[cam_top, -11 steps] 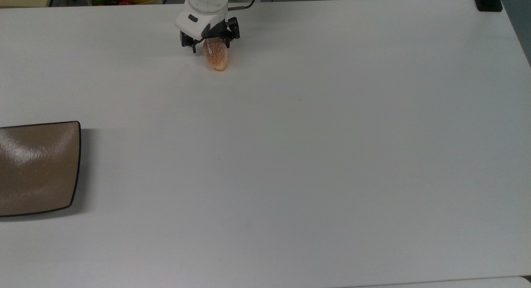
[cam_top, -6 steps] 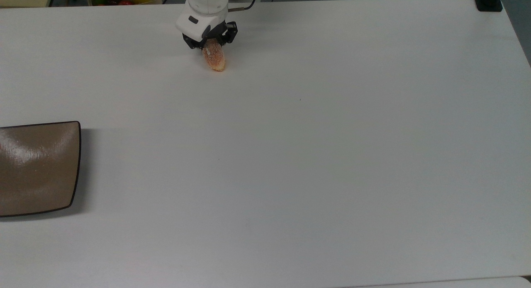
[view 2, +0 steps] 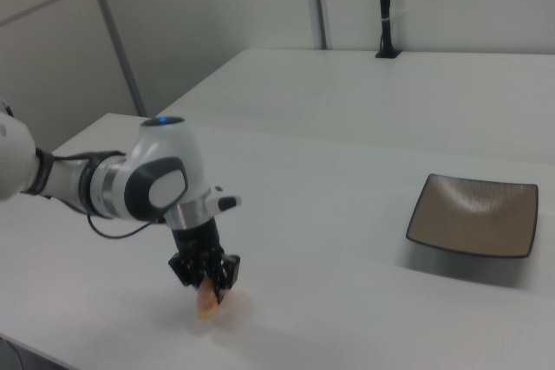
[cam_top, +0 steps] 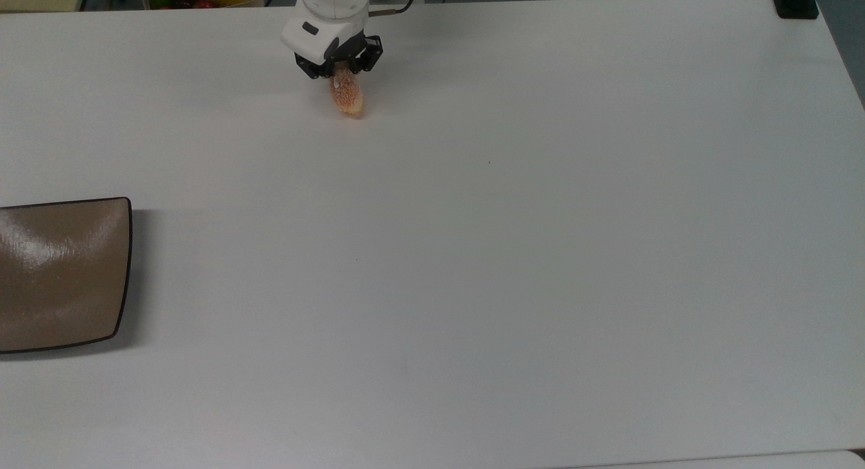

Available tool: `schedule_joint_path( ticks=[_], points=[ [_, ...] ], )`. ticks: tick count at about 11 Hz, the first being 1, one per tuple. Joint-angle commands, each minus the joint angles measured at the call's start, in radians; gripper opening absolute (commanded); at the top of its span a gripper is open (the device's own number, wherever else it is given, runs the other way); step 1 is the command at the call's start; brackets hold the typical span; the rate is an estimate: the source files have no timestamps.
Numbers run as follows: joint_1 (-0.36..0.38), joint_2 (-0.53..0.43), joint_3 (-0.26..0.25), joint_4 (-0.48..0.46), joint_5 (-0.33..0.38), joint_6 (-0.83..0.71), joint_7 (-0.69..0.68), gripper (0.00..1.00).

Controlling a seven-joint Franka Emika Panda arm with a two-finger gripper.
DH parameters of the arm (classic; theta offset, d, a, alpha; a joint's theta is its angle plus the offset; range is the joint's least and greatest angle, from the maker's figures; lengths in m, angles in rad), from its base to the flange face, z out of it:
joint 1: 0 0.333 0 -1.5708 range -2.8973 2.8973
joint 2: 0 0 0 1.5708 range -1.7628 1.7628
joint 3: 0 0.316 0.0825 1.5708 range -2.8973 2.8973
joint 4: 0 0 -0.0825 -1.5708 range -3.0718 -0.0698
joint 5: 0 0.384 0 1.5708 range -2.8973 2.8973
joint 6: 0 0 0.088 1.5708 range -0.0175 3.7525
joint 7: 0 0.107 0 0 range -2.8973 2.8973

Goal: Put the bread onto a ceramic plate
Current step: 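Lift the bread roll and carry it over the brown plate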

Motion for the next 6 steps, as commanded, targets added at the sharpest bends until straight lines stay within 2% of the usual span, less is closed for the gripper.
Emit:
schedule_joint_path(
  ticks=[1, 3, 6],
  points=[
    [-0.008, -0.013, -0.009, 0.135, 0.019, -0.122, -0.013, 0.22],
    [-0.009, -0.005, -0.054, 0.212, 0.051, -0.140, -0.039, 0.23],
    [-0.031, 0.022, -0.090, 0.347, 0.100, -0.143, -0.113, 0.23]
  ],
)
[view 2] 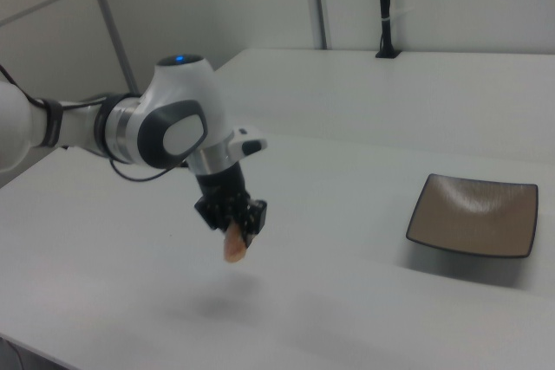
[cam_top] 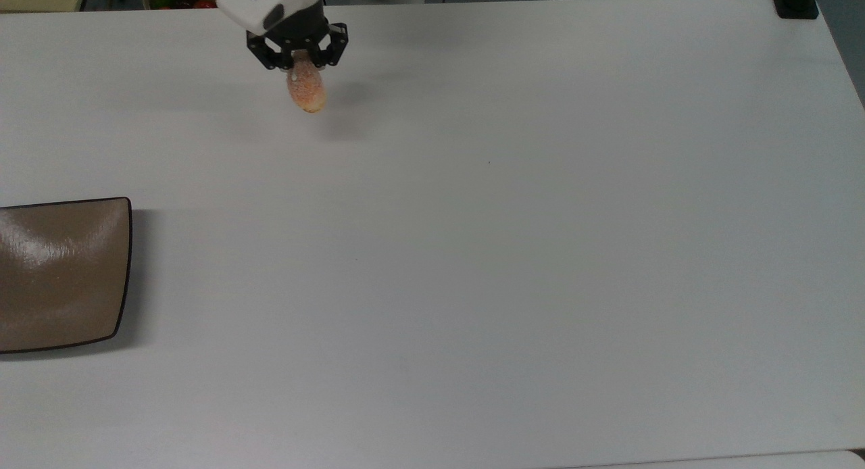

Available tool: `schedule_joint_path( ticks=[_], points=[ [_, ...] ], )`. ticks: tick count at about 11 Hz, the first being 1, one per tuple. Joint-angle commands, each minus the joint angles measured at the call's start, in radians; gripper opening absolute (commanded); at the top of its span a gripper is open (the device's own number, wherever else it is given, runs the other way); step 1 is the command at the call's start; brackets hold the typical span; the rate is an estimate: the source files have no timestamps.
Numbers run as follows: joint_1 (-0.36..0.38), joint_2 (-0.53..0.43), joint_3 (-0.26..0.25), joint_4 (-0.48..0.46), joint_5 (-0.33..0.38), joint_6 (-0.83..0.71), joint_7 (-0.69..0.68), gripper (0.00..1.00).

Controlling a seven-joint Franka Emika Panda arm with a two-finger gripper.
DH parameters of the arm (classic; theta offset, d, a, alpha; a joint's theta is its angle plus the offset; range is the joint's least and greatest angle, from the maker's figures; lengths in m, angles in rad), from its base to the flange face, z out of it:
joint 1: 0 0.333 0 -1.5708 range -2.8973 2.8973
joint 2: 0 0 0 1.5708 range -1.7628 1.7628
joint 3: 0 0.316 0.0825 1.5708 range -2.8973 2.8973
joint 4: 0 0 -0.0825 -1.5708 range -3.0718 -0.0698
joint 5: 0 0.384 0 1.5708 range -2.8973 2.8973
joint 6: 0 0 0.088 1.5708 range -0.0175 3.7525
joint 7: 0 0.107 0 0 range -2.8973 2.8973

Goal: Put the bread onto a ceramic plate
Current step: 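Lift the bread roll and carry it over the brown plate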

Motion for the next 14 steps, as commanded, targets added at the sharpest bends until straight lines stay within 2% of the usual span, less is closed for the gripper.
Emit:
schedule_joint_path(
  ticks=[1, 6, 10, 12, 14],
  points=[
    [-0.045, 0.057, -0.023, 0.160, 0.057, -0.036, -0.112, 0.24],
    [-0.194, 0.308, -0.023, 0.491, 0.115, -0.034, -0.220, 0.25],
    [-0.292, 0.497, -0.018, 0.705, 0.159, -0.002, -0.309, 0.25],
    [-0.334, 0.564, -0.012, 0.735, 0.207, 0.144, -0.311, 0.25],
    [-0.343, 0.629, -0.010, 0.752, 0.212, 0.267, -0.309, 0.25]
  ],
)
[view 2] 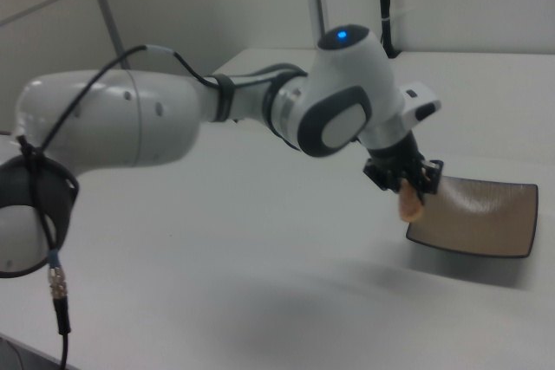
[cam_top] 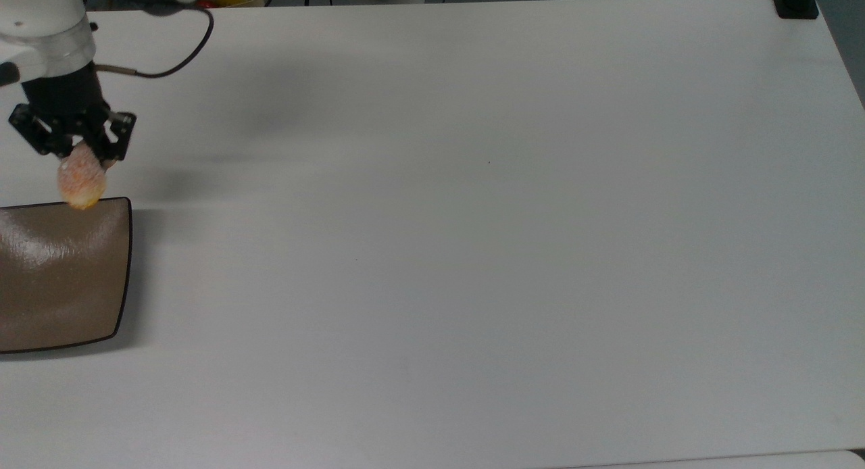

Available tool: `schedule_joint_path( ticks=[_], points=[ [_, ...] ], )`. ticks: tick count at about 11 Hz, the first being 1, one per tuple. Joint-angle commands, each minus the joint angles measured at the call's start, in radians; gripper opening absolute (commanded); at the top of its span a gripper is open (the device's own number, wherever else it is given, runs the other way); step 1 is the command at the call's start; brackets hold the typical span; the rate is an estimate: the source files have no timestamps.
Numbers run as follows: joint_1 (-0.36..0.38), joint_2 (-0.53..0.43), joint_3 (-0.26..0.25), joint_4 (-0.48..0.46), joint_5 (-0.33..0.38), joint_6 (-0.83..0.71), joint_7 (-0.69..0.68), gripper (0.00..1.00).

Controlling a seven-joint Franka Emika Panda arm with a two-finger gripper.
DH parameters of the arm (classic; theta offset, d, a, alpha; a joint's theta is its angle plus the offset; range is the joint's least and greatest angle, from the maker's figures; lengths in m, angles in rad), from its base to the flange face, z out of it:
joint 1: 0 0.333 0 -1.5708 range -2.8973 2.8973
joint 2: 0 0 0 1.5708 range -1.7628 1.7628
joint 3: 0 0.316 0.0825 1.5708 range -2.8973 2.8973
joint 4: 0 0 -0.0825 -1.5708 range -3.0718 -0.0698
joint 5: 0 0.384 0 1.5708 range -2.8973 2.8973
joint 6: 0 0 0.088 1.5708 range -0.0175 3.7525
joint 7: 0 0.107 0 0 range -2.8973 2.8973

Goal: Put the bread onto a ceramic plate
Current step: 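Lower the bread roll onto the plate and open the gripper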

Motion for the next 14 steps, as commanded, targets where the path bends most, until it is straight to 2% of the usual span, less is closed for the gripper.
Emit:
schedule_joint_path(
  ticks=[1, 3, 5, 8, 9, 11, 12, 13, 14],
  points=[
    [-0.028, 0.104, 0.013, 0.063, 0.035, 0.156, -0.025, 0.25],
    [-0.067, 0.164, 0.058, 0.086, 0.080, 0.288, -0.031, 0.25],
    [-0.099, 0.260, 0.084, 0.166, 0.080, 0.390, -0.030, 0.25],
    [-0.104, 0.328, 0.085, 0.206, 0.078, 0.474, -0.033, 0.25],
    [-0.102, 0.337, 0.085, 0.205, 0.078, 0.485, -0.031, 0.31],
    [-0.102, 0.337, 0.087, 0.202, 0.078, 0.485, -0.026, 0.52],
    [-0.102, 0.337, 0.087, 0.196, 0.078, 0.487, -0.028, 0.67],
    [-0.101, 0.339, 0.087, 0.194, 0.077, 0.488, -0.031, 0.86],
    [-0.101, 0.339, 0.089, 0.194, 0.077, 0.488, -0.030, 0.98]
  ],
)
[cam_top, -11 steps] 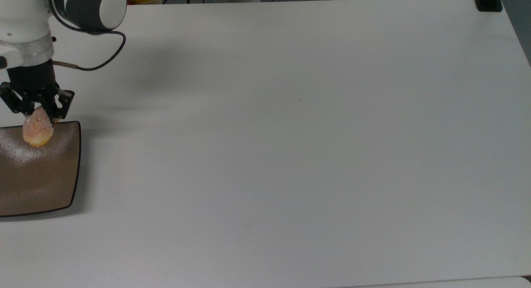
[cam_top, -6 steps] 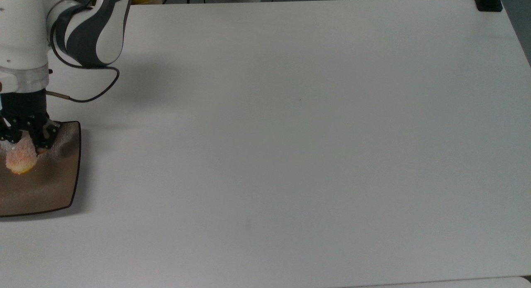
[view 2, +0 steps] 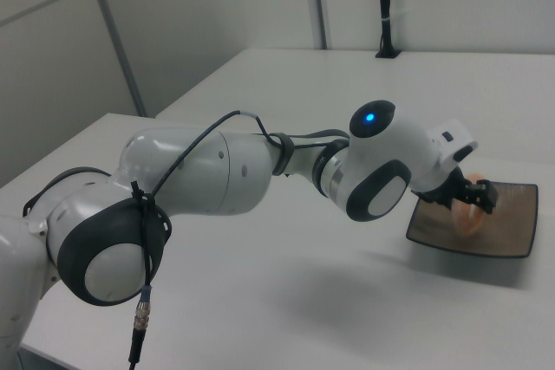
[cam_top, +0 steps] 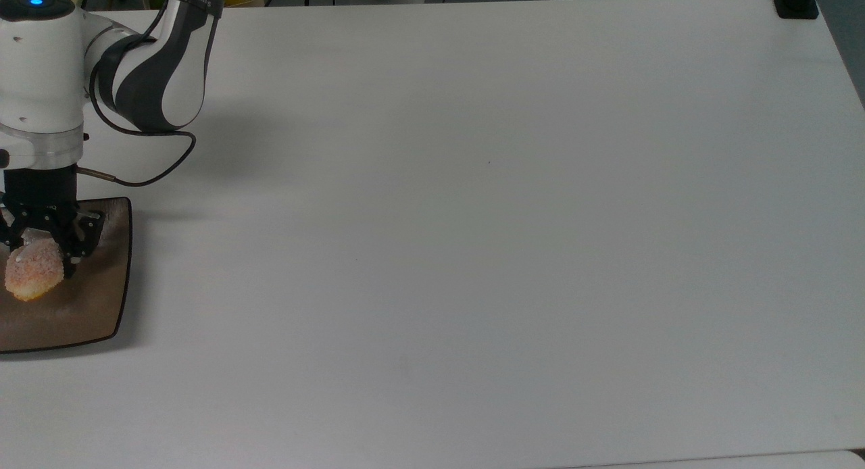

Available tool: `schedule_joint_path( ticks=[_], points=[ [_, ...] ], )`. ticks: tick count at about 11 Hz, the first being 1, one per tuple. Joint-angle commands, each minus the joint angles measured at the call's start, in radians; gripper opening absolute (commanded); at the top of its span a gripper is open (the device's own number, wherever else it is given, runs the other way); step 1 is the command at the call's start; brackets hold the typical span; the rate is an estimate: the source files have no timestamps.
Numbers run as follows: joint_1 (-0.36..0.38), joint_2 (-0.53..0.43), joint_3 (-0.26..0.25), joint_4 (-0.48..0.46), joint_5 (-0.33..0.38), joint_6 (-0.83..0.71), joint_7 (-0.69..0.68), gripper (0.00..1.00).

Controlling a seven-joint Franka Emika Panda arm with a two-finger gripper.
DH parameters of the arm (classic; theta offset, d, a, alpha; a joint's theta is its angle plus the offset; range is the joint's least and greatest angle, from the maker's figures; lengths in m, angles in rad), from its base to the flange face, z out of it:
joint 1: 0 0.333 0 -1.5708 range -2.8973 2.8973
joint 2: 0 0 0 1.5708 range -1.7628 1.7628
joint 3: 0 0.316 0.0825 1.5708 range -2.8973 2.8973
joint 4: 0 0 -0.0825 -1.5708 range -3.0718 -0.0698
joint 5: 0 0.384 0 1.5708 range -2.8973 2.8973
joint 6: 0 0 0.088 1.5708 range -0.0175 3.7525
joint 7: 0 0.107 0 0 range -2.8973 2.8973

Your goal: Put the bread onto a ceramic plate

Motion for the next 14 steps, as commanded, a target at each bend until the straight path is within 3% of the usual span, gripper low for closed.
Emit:
schedule_joint_path(
  ticks=[1, 4, 6, 8, 11, 14],
  points=[
    [-0.005, 0.007, 0.012, 0.005, 0.020, 0.016, -0.026, 1.00],
    [-0.002, -0.053, 0.017, -0.043, 0.017, 0.041, -0.021, 1.00],
    [0.007, -0.175, 0.056, -0.126, 0.025, 0.024, -0.006, 1.00],
    [0.036, -0.304, 0.057, -0.221, 0.025, -0.030, 0.087, 1.00],
    [0.082, -0.459, 0.052, -0.234, 0.023, -0.308, 0.233, 1.00],
    [0.133, -0.614, 0.052, -0.228, 0.013, -0.684, 0.431, 1.00]
  ],
)
